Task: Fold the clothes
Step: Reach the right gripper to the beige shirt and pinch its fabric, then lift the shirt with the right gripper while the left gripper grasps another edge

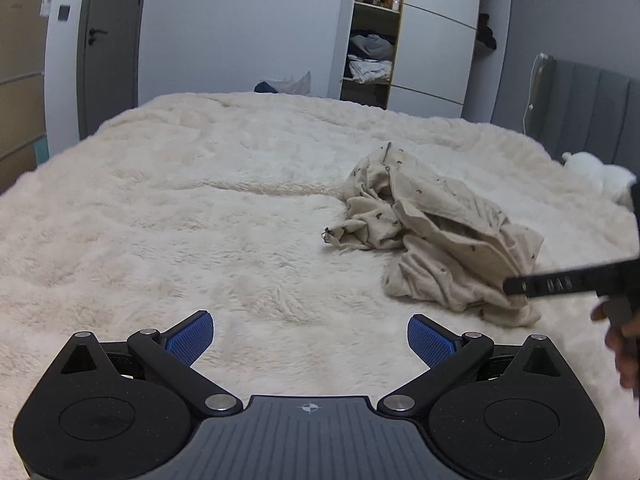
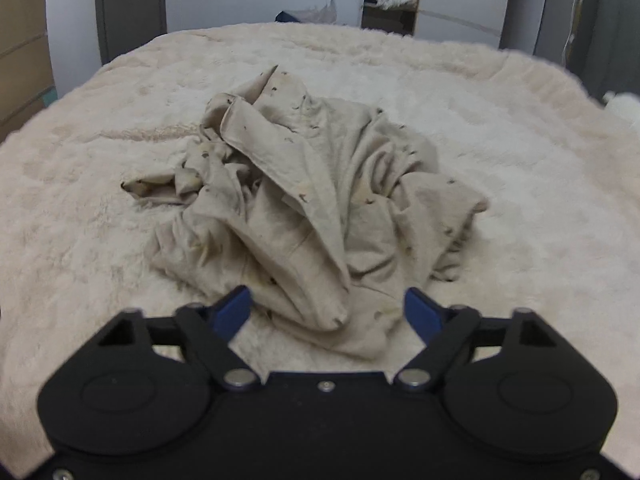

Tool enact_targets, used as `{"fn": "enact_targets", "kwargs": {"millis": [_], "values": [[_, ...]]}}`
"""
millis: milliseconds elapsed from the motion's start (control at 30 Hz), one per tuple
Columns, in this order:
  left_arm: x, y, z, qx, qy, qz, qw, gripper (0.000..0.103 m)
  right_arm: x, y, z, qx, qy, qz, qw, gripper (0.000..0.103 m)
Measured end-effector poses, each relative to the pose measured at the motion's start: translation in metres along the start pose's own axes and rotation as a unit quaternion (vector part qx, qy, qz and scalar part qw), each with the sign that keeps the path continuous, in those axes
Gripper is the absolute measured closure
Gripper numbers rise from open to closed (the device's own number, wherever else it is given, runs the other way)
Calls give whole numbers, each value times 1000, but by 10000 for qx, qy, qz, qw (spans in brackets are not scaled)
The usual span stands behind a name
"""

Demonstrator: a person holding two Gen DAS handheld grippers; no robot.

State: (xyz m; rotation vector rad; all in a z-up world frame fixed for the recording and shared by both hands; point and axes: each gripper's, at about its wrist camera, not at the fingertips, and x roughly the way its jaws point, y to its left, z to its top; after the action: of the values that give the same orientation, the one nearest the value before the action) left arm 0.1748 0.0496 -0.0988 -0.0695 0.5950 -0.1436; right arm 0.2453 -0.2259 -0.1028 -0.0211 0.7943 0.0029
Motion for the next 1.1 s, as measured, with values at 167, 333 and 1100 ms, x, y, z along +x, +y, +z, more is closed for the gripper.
{"fn": "enact_targets", "kwargs": {"millis": [167, 333, 1100], "values": [[-3, -2, -1, 132, 4, -62, 9999, 0, 23, 3, -1, -144, 279, -25, 9995, 86], [-5, 0, -1, 217, -63, 151, 9996, 0, -6, 12, -11, -457, -184, -233, 9985, 101], [-14, -2, -9, 587, -176, -68, 9981, 0, -225, 15, -135, -1242, -687, -281, 9895, 102]]}}
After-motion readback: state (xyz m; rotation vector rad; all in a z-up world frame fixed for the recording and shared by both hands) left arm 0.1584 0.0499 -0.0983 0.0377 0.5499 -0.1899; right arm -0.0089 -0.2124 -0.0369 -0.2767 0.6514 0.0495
